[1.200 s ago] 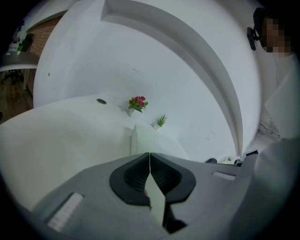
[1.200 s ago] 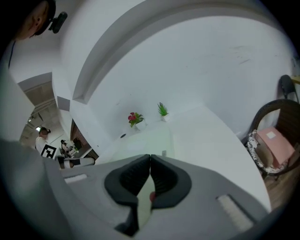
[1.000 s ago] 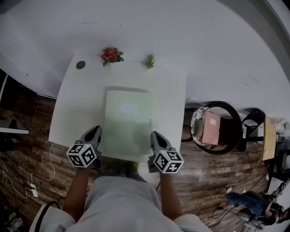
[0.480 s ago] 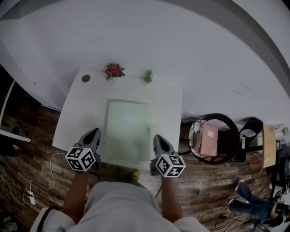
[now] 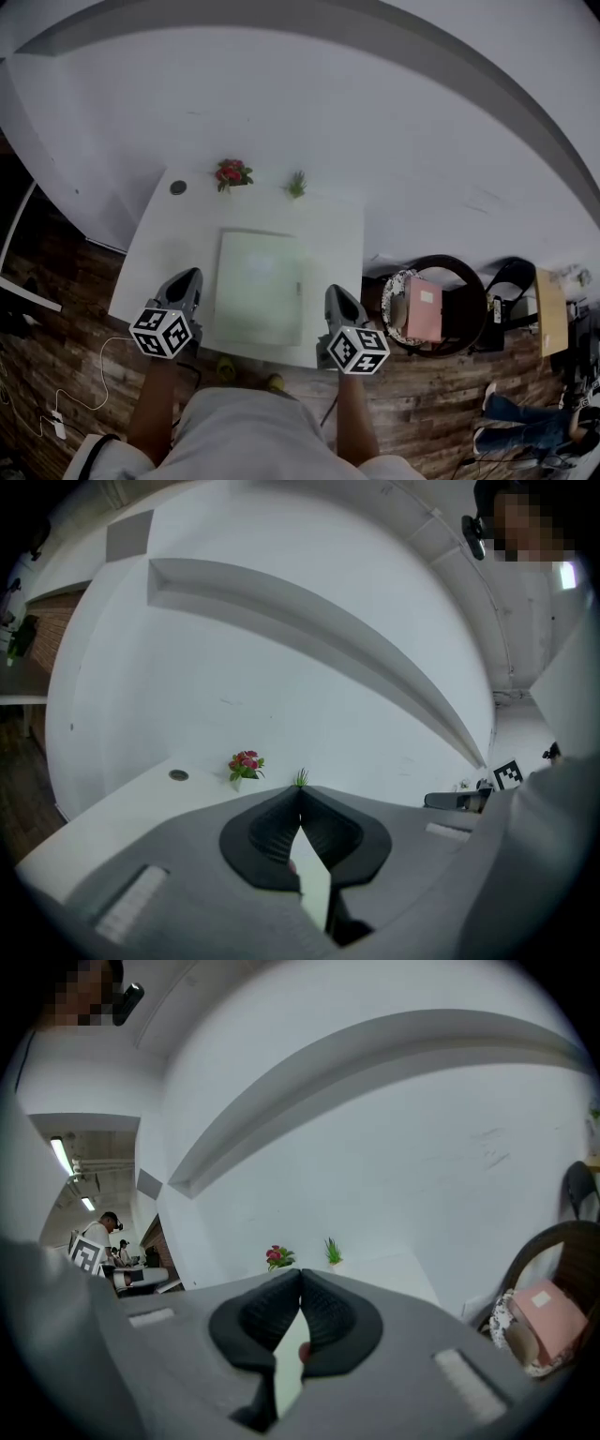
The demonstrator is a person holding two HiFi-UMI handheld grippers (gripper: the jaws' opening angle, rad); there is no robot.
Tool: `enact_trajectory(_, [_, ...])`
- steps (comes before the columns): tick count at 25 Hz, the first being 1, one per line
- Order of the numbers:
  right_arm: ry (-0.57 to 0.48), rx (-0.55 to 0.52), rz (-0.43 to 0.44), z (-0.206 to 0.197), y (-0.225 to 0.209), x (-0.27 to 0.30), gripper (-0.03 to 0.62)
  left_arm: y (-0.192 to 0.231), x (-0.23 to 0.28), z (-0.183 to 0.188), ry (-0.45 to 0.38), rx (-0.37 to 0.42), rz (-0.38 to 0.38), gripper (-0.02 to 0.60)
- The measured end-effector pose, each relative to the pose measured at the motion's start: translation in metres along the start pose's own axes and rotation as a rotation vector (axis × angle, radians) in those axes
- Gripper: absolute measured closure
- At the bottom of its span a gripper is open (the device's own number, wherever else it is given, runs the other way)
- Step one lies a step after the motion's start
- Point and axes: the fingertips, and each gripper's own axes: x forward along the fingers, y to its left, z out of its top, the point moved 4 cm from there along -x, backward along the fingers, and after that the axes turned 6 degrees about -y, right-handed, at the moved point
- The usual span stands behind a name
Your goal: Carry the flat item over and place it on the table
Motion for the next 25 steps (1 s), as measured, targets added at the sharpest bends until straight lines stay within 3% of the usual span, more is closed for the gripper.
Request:
enact_trajectory(15, [-0.112,-0.082,0.024,0.059,0.001,-0.01,0.591,-0.016,-0.01,0.066,-0.15,0.067,0.006,0.575])
enact_trajectory(25, [-0.163,-0.102,0.032,0.086,0.004,-0.015,0.591,-0.025,-0.015,0.088,-0.201,0.094,0.001,0.575])
